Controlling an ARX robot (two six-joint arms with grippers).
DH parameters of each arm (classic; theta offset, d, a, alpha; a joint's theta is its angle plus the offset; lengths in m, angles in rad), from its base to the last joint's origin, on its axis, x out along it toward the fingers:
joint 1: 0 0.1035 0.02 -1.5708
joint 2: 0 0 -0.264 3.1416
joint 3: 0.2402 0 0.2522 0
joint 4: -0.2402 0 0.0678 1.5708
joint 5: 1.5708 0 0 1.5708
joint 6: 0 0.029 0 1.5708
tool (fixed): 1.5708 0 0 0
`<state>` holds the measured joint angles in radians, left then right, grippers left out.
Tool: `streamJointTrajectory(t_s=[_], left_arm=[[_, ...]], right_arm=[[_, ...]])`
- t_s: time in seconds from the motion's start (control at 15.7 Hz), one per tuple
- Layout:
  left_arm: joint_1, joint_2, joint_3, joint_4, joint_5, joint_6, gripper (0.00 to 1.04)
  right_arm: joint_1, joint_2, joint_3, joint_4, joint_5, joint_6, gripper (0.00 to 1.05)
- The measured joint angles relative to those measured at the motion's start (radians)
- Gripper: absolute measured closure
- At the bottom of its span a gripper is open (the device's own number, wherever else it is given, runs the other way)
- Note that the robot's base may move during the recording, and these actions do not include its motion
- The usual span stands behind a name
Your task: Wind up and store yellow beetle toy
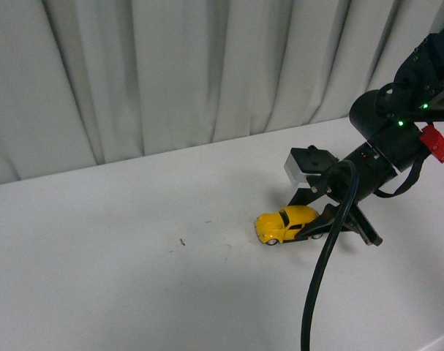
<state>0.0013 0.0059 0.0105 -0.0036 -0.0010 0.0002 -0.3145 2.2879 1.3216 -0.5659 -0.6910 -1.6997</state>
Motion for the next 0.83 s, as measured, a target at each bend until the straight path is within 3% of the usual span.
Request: streamJointTrajectory(t_s=[0.38,0.44,0.7,0.76,0.83], left_arm=[[0.000,0.000,0.000,0.000,0.000,0.000,0.07],[0.000,0.000,0.000,0.000,0.000,0.000,0.07],[0.000,0.000,0.000,0.000,0.000,0.000,0.07],[0.000,0.000,0.000,0.000,0.000,0.000,0.07],[0.000,0.000,0.000,0.000,0.000,0.000,0.07]], right_arm=[[-0.101,-0.023,-0.041,-0.008,-0.006,-0.027,0.62],[-0.106,-0.024,-0.041,-0.004,-0.006,-0.029,0.58],[-0.119,-0.021,-0.041,0.021,0.007,-0.026,0.12],[-0.119,-0.021,-0.041,0.023,0.007,-0.025,0.04],[-0.119,-0.021,-0.041,0.022,0.007,-0.025,0.07]])
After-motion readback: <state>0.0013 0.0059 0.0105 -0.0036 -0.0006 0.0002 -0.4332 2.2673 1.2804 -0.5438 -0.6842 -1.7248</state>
